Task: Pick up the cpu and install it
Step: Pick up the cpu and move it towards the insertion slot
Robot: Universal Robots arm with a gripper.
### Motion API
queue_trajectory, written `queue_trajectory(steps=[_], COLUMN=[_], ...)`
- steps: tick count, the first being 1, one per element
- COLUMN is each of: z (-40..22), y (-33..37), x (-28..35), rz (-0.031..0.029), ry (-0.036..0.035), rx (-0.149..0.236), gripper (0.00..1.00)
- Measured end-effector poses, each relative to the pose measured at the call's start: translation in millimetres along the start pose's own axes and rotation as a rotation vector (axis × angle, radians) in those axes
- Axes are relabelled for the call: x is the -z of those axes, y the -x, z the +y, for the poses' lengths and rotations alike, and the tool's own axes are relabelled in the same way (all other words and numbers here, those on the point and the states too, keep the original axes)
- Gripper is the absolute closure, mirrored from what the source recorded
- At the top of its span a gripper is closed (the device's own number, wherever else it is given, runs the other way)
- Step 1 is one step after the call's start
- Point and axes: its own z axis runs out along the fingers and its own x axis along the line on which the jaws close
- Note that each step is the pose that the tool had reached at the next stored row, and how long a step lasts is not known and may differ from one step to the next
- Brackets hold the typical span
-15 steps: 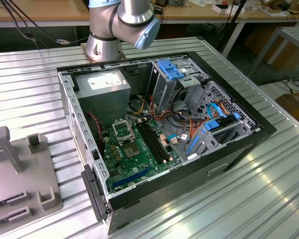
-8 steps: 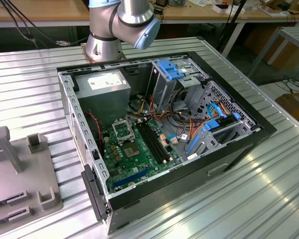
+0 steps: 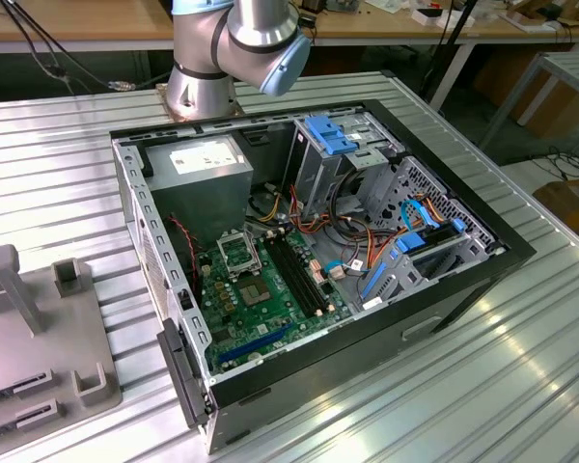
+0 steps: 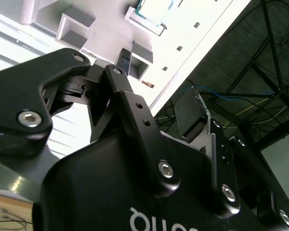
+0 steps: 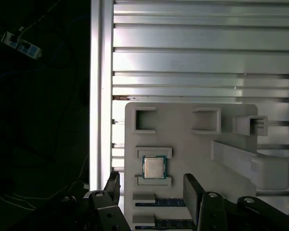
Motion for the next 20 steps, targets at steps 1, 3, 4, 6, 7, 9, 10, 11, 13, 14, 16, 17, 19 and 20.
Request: queue_trajectory(steps=[1, 3, 4, 6, 7, 9, 10, 11, 13, 14, 16, 17, 19, 20], z=[0.0, 0.0, 0.0, 0.0, 0.0, 0.0, 0.0, 0.0, 0.0, -0.1, -0.2, -0.2, -0.3, -0.3], y=[0.0, 0.0, 0.0, 0.0, 0.0, 0.0, 0.0, 0.0, 0.1, 0.1, 0.1, 0.1, 0.1, 0.1], x=[-0.1, -0.4, -0.4, -0.5, -0.4, -0.5, -0.6, -0.8, -1.8, -2.7, -4.6, -5.1, -6.6, -7.2], rz=[-0.0002, -0.0002, -0.0003, -0.0003, -0.0002, -0.0002, -0.0002, -0.0003, -0.0004, -0.0003, -0.0003, -0.0002, -0.0002, -0.0002], ry=[0.0001, 0.0001, 0.0002, 0.0001, 0.0001, 0.0001, 0.0001, 0.0002, 0.0002, 0.0002, 0.0002, 0.0001, 0.0001, 0.0001], rx=[0.0, 0.0, 0.0, 0.0, 0.0, 0.0, 0.0, 0.0, 0.0, 0.0, 0.0, 0.0, 0.0, 0.0], gripper=[0.36, 0.36, 0.36, 0.36, 0.36, 0.36, 0.36, 0.36, 0.36, 0.36, 0.36, 0.36, 0.36, 0.36])
